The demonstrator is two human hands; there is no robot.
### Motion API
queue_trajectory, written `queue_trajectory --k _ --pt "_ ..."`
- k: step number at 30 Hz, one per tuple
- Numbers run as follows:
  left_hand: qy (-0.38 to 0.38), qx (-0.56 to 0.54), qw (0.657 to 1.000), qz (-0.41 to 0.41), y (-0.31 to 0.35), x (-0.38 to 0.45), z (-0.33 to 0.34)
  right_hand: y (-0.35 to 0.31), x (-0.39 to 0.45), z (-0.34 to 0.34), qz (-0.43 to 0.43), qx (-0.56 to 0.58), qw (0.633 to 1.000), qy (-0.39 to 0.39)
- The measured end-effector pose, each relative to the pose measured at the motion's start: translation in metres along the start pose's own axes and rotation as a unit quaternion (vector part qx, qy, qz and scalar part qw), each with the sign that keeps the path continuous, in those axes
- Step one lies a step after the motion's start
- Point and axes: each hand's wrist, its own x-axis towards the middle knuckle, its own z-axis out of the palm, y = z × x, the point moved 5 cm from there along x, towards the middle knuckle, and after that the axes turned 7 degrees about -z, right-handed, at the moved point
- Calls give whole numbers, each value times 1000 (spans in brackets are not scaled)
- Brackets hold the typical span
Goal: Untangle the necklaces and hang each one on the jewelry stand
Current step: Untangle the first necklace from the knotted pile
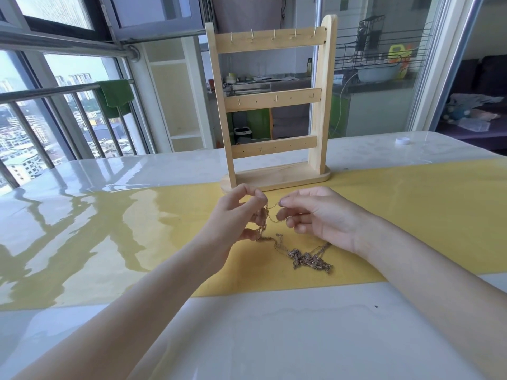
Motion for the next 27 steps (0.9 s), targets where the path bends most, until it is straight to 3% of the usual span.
queue_trajectory --k 7,17,22,27 --pt "9 -13 999 34 5 -1 -2 -5 -5 6 -28 -90 993 -65" --pt "6 27 999 20 1 -1 3 1 -2 3 14 -44 999 -20" --pt "53 7 999 9 -2 1 -2 1 -2 3 10 -55 998 -37" --pt "54 17 998 -8 -6 3 -4 5 -1 2 29 -10 1000 -1"
